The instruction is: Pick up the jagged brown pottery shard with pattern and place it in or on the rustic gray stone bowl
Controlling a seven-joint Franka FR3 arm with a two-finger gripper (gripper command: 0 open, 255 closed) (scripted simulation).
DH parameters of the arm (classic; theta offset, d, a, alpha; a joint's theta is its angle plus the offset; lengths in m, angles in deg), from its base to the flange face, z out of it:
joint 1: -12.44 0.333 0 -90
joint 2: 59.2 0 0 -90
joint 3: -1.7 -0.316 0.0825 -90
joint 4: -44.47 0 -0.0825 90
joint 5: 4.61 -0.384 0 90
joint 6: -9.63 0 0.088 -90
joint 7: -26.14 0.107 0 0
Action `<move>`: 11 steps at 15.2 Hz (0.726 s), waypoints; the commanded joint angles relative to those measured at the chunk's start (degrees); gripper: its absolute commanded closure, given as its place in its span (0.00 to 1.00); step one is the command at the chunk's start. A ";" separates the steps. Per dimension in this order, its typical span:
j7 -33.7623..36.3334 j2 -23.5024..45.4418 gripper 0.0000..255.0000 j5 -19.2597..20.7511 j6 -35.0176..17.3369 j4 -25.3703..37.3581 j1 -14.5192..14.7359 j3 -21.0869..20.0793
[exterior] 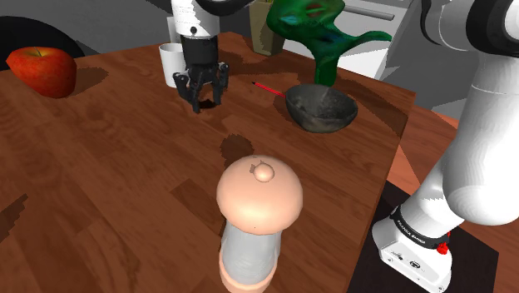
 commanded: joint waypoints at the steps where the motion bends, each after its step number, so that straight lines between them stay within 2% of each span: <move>1: -0.06 -0.04 1.00 -0.04 1.48 1.45 0.09 -0.04; 11: -0.02 1.13 1.00 0.38 9.77 10.88 1.17 -0.21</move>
